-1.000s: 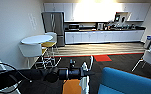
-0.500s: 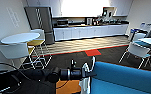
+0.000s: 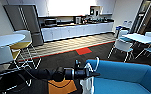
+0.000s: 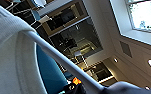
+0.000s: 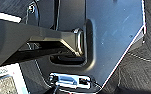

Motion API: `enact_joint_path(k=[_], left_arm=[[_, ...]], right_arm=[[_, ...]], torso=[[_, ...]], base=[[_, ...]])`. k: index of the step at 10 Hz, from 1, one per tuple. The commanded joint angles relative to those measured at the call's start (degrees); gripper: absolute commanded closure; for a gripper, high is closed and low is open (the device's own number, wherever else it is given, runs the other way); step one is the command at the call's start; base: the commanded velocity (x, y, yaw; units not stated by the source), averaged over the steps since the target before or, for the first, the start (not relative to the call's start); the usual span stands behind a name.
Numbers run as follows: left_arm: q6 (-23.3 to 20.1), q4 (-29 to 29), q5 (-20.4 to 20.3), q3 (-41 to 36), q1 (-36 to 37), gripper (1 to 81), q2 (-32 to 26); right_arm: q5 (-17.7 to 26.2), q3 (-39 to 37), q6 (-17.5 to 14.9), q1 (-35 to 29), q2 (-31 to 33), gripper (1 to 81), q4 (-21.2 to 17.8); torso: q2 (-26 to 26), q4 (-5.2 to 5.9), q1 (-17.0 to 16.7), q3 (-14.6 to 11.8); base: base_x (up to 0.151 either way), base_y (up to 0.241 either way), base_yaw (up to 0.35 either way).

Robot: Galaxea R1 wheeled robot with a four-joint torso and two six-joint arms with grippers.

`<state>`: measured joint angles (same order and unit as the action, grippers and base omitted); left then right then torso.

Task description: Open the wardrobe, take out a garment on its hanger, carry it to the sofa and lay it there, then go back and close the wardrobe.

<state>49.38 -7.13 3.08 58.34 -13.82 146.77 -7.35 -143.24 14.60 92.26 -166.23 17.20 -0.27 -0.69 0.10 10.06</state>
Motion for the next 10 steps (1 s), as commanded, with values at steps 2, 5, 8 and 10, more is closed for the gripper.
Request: enact_joint_path(k=[2,5,8,10], left_arm=[[0.09,0.01,-0.45,2.73,10.52,81.1,3.0],[0.36,0.28,-0.45,4.06,11.85,81.1,4.15],[0.27,0.36,-0.54,3.53,11.84,81.1,4.67],[0.27,-0.43,-0.54,2.21,10.45,81.1,3.71]], right_arm=[[3.22,0.16,0.07,-0.89,0.26,1.0,0.47],[3.22,0.16,0.07,-0.97,0.26,1.0,0.38],[3.22,0.16,0.07,-0.89,0.26,1.0,0.38],[3.31,0.16,0.07,-0.89,0.26,1.0,0.47]], torso=[[0.0,0.0,0.0,0.0],[0.0,0.0,0.02,0.02],[0.0,0.0,0.0,0.02],[0.0,0.0,0.0,0.02]], base=[[0.0,0.0,-0.31],[0.0,0.0,-0.313],[0.0,0.0,-0.314],[0.0,0.0,-0.314]])
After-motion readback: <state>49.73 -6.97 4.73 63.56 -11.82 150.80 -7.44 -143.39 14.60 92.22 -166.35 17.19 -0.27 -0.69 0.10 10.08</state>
